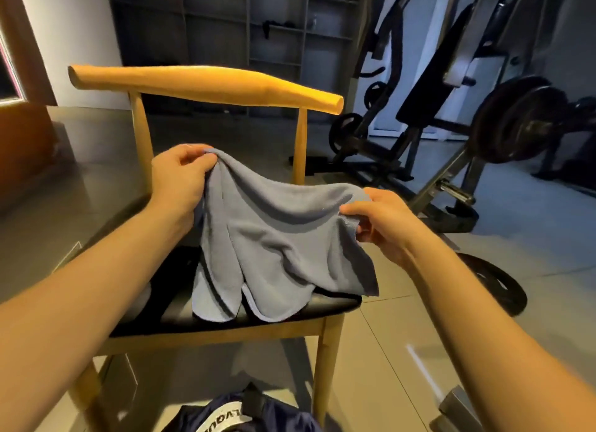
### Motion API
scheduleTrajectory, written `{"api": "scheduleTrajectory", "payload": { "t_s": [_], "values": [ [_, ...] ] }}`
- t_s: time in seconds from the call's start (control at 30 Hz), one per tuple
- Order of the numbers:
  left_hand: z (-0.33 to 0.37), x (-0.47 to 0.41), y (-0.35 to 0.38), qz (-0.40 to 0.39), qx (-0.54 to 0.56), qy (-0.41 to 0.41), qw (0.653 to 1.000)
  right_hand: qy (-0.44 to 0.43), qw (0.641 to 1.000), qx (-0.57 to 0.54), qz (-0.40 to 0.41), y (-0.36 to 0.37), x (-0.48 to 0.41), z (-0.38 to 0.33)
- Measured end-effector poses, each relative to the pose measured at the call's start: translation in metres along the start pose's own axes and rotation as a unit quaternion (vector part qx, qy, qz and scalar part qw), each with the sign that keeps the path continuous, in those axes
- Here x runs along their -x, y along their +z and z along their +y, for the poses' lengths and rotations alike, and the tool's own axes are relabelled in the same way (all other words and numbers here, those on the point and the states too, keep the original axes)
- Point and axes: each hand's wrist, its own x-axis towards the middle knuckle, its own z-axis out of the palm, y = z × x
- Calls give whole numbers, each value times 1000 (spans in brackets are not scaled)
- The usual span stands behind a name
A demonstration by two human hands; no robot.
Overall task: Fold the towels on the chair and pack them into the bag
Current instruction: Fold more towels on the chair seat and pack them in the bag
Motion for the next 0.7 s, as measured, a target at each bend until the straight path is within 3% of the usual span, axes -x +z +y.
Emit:
{"api": "scheduleTrajectory", "payload": {
  "t_s": [0.07, 0.13, 0.2, 0.27, 0.33, 0.4, 0.53, 0.63, 0.7],
  "values": [
    [0, 3, 1, 14, -12, 77, 997, -111, 988, 71, 79, 15, 4, -4],
    [-4, 8, 1, -43, -69, 74, 994, -196, 953, 202, 108, 27, 8, -1],
    [-14, 13, -4, -168, -170, 19, 971, -177, 934, 299, 81, 37, 9, 9],
    [-22, 21, -12, -269, -300, -10, 915, -90, 942, 323, 29, 44, 10, 23],
    [-27, 29, -19, -293, -407, 26, 864, -15, 966, 258, -7, 46, 13, 33],
    [-30, 30, -27, -262, -455, 61, 849, 44, 985, 160, -41, 46, 16, 34],
    [-26, 27, -44, -196, -454, 27, 869, 116, 992, 13, -56, 47, 22, 29],
    [-15, 30, -51, -174, -426, 19, 887, 182, 973, -136, -37, 49, 20, 28],
    [-10, 32, -51, -180, -402, 26, 897, 212, 960, -178, -39, 48, 21, 27]
  ]
}}
